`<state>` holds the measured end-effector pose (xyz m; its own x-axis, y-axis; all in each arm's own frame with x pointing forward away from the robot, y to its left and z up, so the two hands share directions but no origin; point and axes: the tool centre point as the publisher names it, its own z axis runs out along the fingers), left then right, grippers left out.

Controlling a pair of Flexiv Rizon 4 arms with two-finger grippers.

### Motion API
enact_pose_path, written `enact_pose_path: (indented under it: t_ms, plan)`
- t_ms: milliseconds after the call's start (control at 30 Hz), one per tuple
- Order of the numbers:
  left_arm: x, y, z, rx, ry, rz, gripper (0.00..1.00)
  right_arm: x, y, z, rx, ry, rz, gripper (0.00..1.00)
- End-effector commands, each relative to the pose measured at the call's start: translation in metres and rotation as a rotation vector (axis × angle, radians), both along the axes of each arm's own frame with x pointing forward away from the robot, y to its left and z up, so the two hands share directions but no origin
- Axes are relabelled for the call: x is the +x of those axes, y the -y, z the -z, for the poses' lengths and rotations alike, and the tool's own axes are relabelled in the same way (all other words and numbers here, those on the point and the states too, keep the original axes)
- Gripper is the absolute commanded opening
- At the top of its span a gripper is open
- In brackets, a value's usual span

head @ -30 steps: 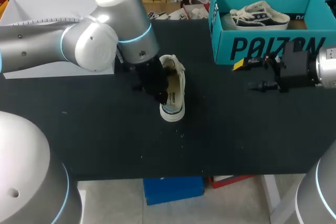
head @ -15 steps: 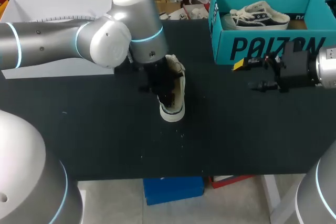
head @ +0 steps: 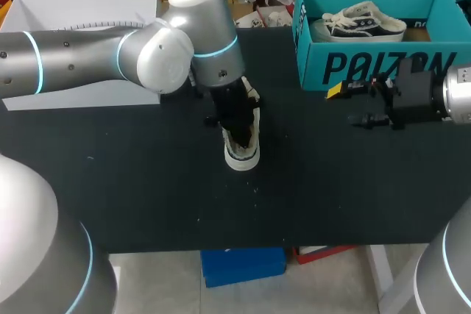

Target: Take the shoe out of the shoebox, open the shoe tongue, remove and reinsert the insole, then place the shoe into the shoebox

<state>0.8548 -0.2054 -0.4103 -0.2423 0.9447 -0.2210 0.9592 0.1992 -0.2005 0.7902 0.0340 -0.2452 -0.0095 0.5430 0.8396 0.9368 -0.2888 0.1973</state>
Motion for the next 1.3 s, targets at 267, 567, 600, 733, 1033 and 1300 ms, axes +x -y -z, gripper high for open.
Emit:
enact_pose_path:
  t_ms: [267, 567, 600, 733, 1033, 1300]
  plan:
    - [0.000, -0.012, -0.059, -0.112, 0.066, -0.020, 0.00, 0.001, -0.001, 0.000, -0.001, -0.002, 0.000, 1.00]
    - [0.012, -0.023, -0.098, -0.281, 0.097, -0.107, 0.00, 0.001, -0.001, 0.000, -0.001, -0.002, 0.000, 1.00]
    - [0.013, -0.024, -0.100, -0.290, 0.103, -0.113, 0.00, 0.001, -0.001, 0.000, -0.001, -0.002, 0.000, 1.00]
    - [0.023, -0.035, -0.112, -0.362, 0.131, -0.178, 0.00, 0.001, -0.001, 0.000, -0.001, -0.002, 0.000, 1.00]
    - [0.060, -0.062, -0.124, -0.460, 0.227, -0.343, 0.00, 0.001, -0.001, 0.000, -0.001, -0.002, 0.000, 1.00]
    - [0.095, -0.072, -0.118, -0.468, 0.267, -0.405, 0.00, 0.001, -0.001, 0.000, -0.001, -0.002, 0.000, 1.00]
